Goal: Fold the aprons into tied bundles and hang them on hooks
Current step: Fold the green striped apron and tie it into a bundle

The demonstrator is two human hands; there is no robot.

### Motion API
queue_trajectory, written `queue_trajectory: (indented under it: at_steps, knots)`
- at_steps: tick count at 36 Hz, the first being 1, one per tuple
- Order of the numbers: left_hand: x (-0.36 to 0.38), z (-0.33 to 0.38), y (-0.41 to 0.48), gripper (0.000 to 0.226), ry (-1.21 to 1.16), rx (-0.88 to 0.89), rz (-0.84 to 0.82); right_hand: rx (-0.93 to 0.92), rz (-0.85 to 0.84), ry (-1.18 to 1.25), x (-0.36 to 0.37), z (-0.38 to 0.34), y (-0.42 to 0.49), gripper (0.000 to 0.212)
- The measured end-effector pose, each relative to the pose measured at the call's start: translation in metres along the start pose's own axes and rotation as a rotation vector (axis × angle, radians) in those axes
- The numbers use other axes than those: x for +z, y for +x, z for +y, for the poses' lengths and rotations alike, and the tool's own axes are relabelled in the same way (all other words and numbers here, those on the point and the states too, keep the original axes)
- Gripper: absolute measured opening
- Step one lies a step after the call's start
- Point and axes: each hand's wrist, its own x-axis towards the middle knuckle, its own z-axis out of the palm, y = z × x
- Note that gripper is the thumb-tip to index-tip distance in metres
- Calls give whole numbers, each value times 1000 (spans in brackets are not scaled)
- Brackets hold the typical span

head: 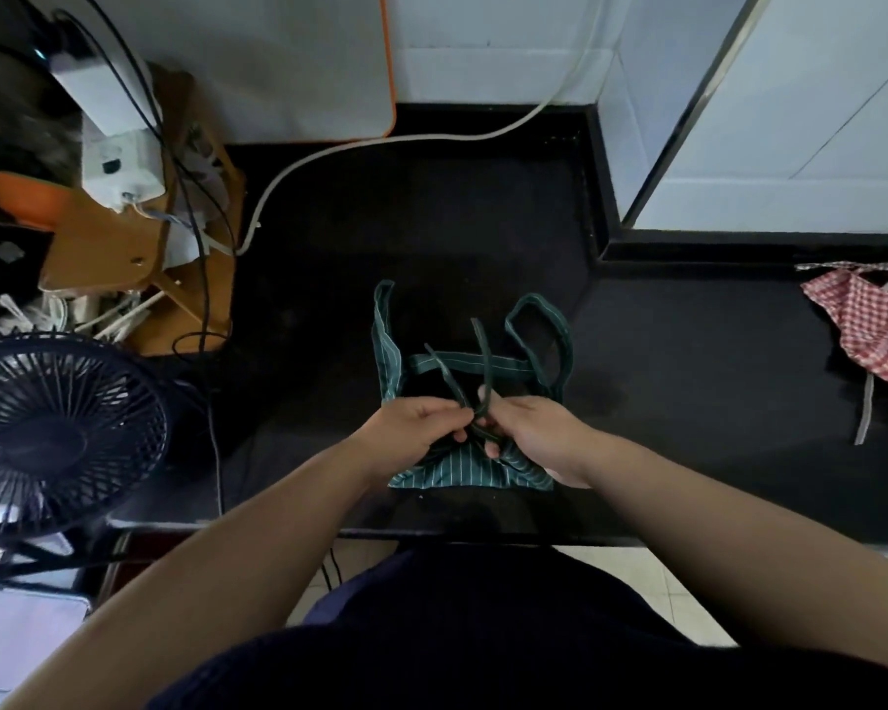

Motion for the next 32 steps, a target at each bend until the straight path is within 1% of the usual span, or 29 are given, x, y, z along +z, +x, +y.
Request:
queue_trajectory:
  at_steps: [2,3,5,9,15,19,21,23,26,27,29,30,32]
  knots:
    - [2,-2,2,30,-28,-6,32,-13,-22,-90,-1,0,0,54]
    - [3,-2,2,26,-59,-3,45,-39,-32,-143,-1,0,-1,55]
    - [3,-3,3,16,-151,2,55,-78,-26,-238,-1,2,-1,52]
    - [3,-2,2,12,-279,-9,62,-86,-12,-294,-4,-1,-1,47]
    - [5,-5,4,12,-402,-3,93,-80,20,-193,2,0,2,41]
    - [5,-4,3,12,-441,3,88,-25,-45,-117,2,-3,4,35]
    - [6,-5,1,13,-447,16,64,16,-98,-74,0,-7,3,28]
    - [6,-3,0,14,-451,27,32,43,-131,17,-2,-8,2,20]
    - [5,2,-2,15,-417,32,13,38,-141,179,-6,-7,1,23]
    - [4,2,-2,14,-405,32,16,34,-143,206,-7,-7,0,21]
    - [5,2,-2,11,-411,32,40,30,-100,274,-7,-5,-1,12]
    - [6,1,-2,10,-437,29,62,21,-58,321,-7,-2,0,10]
    - [9,-1,-3,9,-498,24,130,-7,44,390,-3,4,0,16]
